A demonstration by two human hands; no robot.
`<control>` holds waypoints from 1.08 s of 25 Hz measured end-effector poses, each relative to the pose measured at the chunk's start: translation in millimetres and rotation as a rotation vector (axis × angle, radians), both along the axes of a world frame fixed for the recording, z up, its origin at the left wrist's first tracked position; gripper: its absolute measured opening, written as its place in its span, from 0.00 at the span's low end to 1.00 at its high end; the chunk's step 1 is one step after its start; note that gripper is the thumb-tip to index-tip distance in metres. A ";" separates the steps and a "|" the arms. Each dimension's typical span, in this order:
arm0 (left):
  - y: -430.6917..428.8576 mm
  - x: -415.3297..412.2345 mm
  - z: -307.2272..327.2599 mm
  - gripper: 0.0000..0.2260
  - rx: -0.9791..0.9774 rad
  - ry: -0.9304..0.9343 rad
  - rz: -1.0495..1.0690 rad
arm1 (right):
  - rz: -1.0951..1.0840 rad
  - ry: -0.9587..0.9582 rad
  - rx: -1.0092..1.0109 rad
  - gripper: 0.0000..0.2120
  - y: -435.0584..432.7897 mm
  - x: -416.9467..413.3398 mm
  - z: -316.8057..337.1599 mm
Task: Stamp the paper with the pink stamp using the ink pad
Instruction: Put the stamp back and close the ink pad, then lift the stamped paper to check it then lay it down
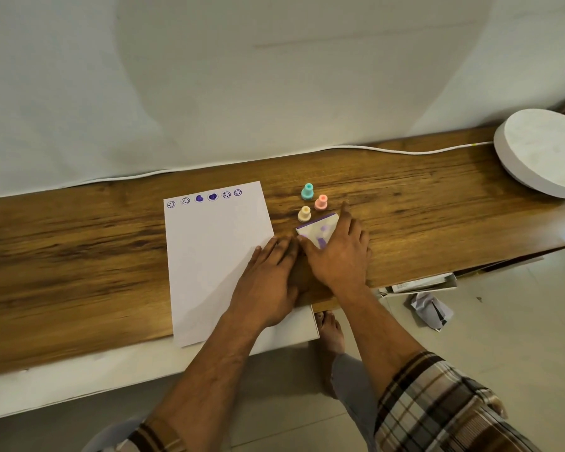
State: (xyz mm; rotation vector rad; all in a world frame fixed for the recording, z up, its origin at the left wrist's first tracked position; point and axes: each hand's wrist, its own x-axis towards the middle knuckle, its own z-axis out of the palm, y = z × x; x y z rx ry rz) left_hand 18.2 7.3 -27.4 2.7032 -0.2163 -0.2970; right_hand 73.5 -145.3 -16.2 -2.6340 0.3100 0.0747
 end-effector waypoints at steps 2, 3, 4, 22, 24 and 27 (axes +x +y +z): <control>9.5 0.0 1.3 0.34 0.025 0.006 0.019 | -0.039 -0.069 0.016 0.49 4.1 -4.7 7.0; 14.1 -0.6 2.3 0.34 0.033 0.002 0.034 | -0.038 -0.142 0.028 0.45 7.8 -9.1 10.8; 19.2 -1.8 4.5 0.34 0.027 -0.001 0.058 | -0.006 -0.232 0.058 0.40 14.0 -14.9 14.8; 91.1 -16.5 29.0 0.43 -0.118 0.134 0.665 | 0.405 0.066 -0.090 0.44 96.4 -52.3 -7.1; 95.8 -24.0 26.3 0.46 0.000 0.133 0.728 | 0.397 0.071 -0.093 0.43 95.4 -52.3 -8.9; 96.4 -31.7 23.4 0.48 0.069 0.162 0.767 | 0.395 0.083 -0.082 0.43 95.4 -52.0 -10.3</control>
